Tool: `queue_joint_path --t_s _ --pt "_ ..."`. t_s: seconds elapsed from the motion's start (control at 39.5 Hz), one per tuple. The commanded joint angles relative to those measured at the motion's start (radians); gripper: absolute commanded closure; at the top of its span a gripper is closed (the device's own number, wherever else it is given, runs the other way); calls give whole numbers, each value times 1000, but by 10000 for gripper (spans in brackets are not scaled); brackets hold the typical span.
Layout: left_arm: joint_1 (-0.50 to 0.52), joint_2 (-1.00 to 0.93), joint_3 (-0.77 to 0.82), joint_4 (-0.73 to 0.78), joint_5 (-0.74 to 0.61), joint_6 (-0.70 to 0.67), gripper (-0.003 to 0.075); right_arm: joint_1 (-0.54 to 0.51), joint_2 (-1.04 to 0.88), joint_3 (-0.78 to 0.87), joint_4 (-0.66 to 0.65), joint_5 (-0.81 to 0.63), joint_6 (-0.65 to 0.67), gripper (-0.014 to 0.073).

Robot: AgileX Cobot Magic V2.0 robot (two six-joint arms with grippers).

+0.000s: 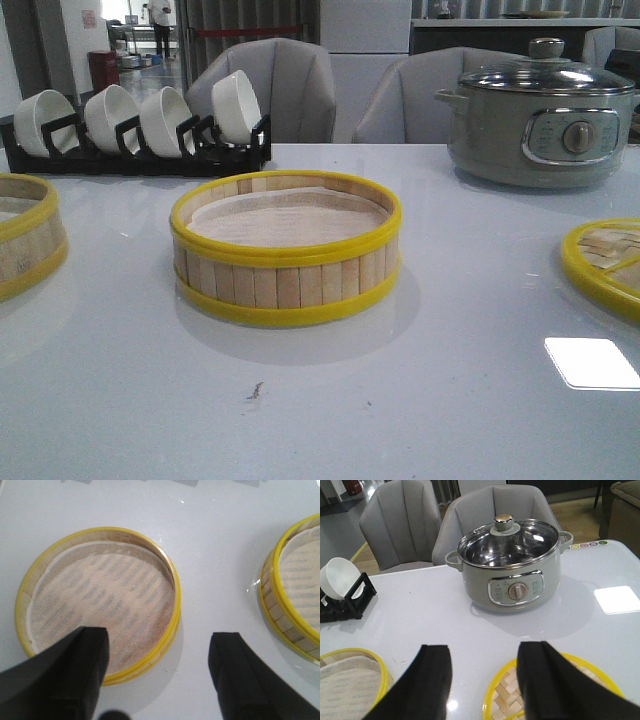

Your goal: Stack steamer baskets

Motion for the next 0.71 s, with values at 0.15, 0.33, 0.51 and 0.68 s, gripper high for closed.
queue_joint_path --t_s 0.15,0.33,0.51,0.68 --pt "-7 202 -67 5 -164 -9 233 2 -1 -38 -3 -45 -2 171" --pt "-7 330 -136 31 -170 -9 233 2 -1 -38 -3 -43 -2 171" --pt "-7 421 -194 31 -187 -9 233 2 -1 -38 -3 -42 -2 171" --pt "-7 491 -210 8 -233 -9 233 2 -1 -38 -3 -42 -2 171"
